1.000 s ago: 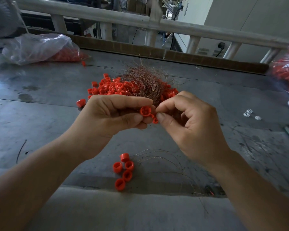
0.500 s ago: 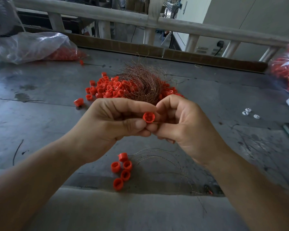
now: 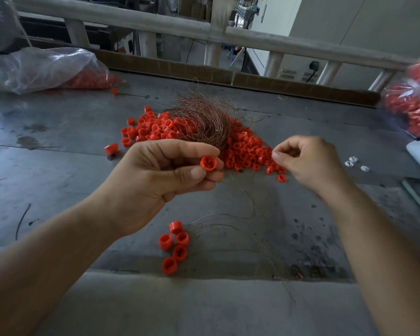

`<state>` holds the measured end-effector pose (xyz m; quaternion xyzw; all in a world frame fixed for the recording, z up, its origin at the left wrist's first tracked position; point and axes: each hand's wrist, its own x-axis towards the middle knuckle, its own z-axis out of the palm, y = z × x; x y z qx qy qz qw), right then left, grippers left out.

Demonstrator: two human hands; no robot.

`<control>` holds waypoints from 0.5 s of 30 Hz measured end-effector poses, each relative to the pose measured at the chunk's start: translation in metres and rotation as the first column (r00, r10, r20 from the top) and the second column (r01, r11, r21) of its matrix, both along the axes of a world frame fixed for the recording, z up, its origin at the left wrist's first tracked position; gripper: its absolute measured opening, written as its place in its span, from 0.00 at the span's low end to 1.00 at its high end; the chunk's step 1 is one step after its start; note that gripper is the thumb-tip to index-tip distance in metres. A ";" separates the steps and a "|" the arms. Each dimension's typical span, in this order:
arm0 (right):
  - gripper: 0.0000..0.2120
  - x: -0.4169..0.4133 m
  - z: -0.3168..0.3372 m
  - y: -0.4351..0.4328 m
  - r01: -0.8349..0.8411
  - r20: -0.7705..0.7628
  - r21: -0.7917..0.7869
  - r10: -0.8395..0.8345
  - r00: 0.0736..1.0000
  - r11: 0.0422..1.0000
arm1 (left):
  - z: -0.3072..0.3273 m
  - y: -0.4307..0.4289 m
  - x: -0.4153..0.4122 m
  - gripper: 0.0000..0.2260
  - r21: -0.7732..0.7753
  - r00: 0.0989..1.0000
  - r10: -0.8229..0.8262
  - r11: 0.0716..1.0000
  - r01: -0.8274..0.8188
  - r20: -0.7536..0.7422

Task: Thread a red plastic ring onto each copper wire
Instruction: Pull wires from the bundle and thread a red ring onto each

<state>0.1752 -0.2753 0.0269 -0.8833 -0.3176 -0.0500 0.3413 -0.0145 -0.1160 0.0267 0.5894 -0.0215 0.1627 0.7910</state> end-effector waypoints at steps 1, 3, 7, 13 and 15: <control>0.07 0.004 -0.004 0.000 0.007 0.010 -0.055 -0.006 1.000 0.998 | 0.000 0.000 0.000 0.12 0.000 1.000 -0.001 1.000 0.001 0.002; 0.05 0.008 -0.010 -0.001 0.011 0.006 -0.129 -0.011 1.000 0.992 | 0.001 0.000 -0.001 0.12 -0.002 1.000 -0.003 1.000 0.003 0.004; 0.07 0.010 -0.014 0.000 -0.014 0.012 -0.180 0.016 1.000 0.984 | 0.001 0.001 -0.002 0.12 -0.007 1.000 -0.014 1.000 0.014 0.006; 0.05 0.006 -0.013 0.005 -0.022 -0.032 -0.166 0.017 0.999 0.986 | 0.001 0.001 -0.002 0.12 0.024 1.000 -0.022 0.999 0.022 -0.004; 0.09 -0.001 -0.006 0.006 -0.071 -0.249 0.061 0.084 0.965 0.996 | 0.001 0.001 -0.002 0.12 0.044 1.000 -0.009 0.999 0.010 -0.019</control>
